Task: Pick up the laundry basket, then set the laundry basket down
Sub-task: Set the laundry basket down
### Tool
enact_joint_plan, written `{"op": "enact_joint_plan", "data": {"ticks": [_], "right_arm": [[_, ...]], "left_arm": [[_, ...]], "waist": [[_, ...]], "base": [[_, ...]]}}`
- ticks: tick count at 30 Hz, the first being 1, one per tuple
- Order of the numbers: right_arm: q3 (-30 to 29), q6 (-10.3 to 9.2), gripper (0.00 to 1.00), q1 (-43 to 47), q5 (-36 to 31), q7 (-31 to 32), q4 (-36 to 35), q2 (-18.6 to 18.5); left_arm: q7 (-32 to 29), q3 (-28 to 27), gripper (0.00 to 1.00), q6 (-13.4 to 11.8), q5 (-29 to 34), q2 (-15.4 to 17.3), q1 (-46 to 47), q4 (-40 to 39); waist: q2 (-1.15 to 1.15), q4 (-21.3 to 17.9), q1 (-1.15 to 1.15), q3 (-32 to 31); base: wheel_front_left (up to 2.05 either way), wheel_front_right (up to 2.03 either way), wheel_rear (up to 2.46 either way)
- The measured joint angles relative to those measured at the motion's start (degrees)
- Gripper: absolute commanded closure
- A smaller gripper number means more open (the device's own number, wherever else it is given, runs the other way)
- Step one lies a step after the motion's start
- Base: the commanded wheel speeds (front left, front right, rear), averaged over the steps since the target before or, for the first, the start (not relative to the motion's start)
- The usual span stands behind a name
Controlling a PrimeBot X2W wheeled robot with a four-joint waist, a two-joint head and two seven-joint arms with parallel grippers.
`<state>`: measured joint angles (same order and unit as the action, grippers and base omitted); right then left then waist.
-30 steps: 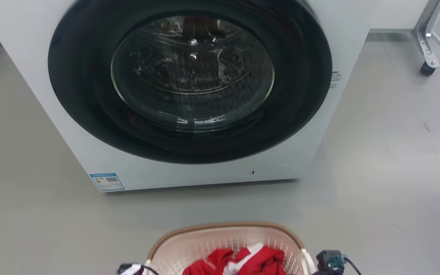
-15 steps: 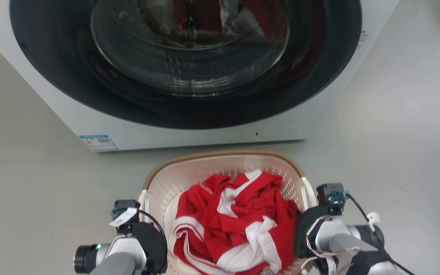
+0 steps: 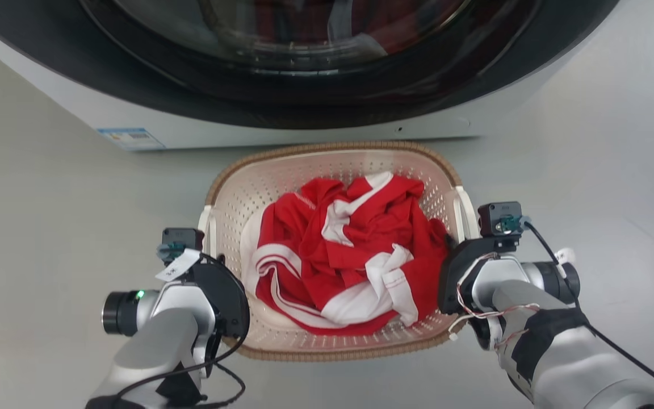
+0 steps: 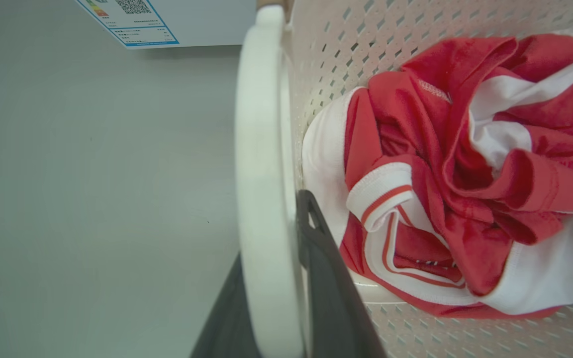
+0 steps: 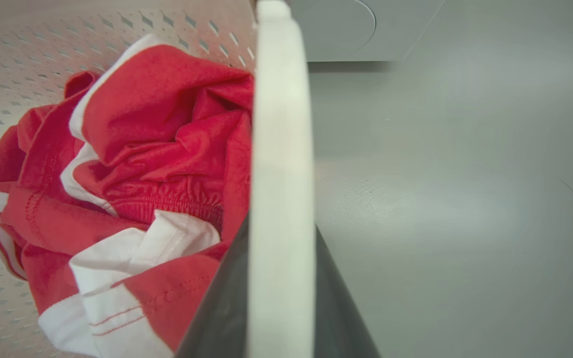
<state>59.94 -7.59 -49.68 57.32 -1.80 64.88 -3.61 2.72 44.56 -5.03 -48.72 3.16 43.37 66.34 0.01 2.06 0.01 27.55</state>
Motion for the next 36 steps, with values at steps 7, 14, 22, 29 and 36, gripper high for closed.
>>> {"op": "enact_joint_plan", "data": {"ticks": [7,14,22,29,36], "right_arm": [[-0.01,0.0,1.0,-3.85,-0.46,-0.88,0.42,-0.01],[-0.2,0.02,1.0,-7.66,-0.88,-2.0,1.55,-0.2],[-0.44,0.03,1.0,-13.1,-2.01,-3.65,2.22,-1.02],[-0.44,0.12,1.0,-14.37,-2.64,-5.44,3.0,-1.03],[-0.44,0.56,1.0,-15.79,-2.92,-7.17,3.87,-1.01]], "left_arm": [[0.92,0.13,1.0,-0.02,1.42,0.41,4.05,0.04],[1.53,0.18,1.0,-0.11,2.09,0.26,7.88,0.01],[2.97,0.0,1.0,-0.53,2.45,0.03,12.68,-0.25],[4.27,-0.05,1.0,-0.54,2.5,-0.09,14.0,0.07],[6.0,-0.13,1.0,-0.57,3.02,-0.1,16.25,0.64]], "waist": [[0.0,0.71,0.0,6.01],[0.0,1.28,0.0,12.05],[0.0,1.95,-0.01,18.91],[0.0,2.65,-0.01,23.56],[-0.01,3.53,-0.02,25.26]], "base": [[0.0,0.0,0.0],[0.0,0.0,0.0],[0.0,0.0,0.0],[0.0,0.0,0.0],[0.0,0.0,0.0]]}}
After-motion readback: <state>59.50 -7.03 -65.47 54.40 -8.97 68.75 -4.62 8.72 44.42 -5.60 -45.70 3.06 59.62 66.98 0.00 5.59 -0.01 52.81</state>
